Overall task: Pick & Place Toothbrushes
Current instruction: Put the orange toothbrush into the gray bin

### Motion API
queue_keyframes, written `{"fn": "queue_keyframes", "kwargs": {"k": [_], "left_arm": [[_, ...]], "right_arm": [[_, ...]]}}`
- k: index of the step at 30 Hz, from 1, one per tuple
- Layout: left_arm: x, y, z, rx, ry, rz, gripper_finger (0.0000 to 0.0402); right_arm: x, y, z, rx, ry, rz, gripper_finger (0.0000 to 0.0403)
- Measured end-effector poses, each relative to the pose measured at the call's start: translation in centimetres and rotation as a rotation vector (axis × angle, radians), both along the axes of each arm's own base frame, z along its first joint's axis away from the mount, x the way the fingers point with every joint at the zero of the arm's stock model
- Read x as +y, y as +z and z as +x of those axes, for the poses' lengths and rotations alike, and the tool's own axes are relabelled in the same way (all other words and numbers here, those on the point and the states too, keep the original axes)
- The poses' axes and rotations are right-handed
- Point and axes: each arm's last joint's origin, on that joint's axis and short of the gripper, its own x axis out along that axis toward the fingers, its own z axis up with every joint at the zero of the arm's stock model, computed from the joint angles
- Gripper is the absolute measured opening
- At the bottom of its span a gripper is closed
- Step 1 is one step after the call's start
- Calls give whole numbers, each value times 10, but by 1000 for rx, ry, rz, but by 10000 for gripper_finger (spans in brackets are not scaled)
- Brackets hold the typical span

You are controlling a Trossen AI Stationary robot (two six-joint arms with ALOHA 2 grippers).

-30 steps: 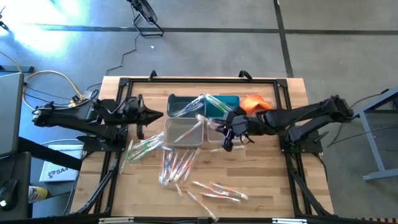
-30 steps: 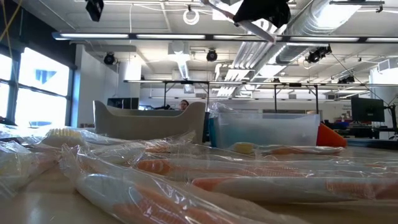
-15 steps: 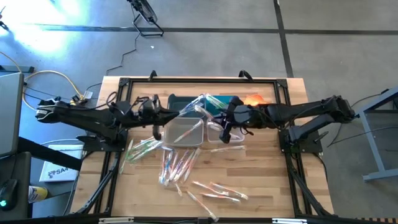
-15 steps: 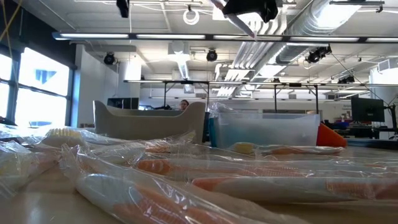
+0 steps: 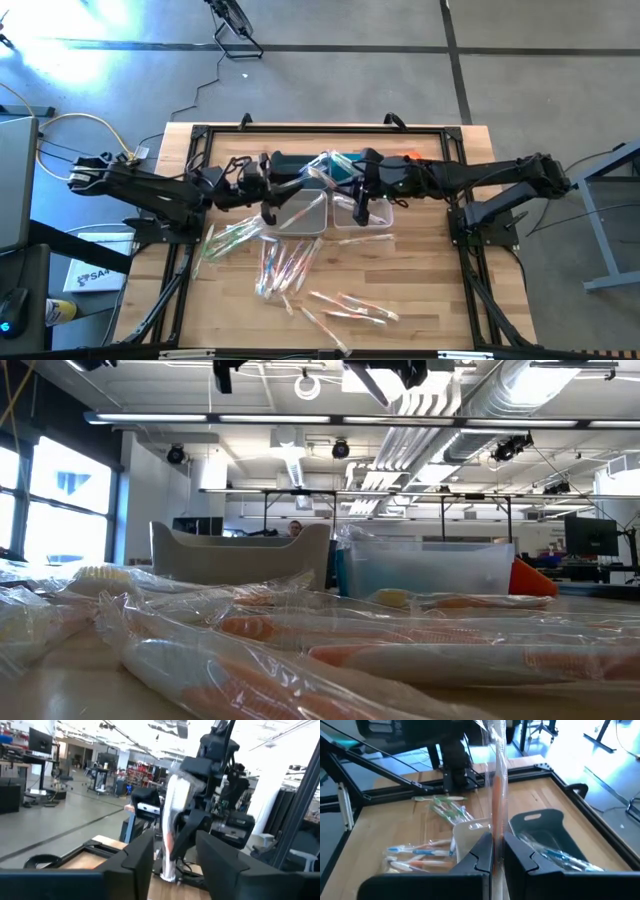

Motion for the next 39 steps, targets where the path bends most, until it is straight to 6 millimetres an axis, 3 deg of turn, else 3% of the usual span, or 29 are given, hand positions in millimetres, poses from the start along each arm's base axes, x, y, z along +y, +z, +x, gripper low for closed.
{"fn": "queue_keyframes", "kwargs": {"k": [8, 18, 27, 39], "left_arm": [[13, -5, 11, 4, -15, -14, 152], [30, 17, 29, 30, -61, 32, 149], [32, 28, 36, 29, -87, 72, 149], [32, 27, 37, 38, -88, 70, 149]], "right_arm": [[0, 4, 2, -42, 5, -9, 15], [-3, 7, 3, -76, -12, -10, 15], [-12, 9, 4, -103, -39, -10, 15], [-12, 10, 4, -110, -31, -7, 15]]}}
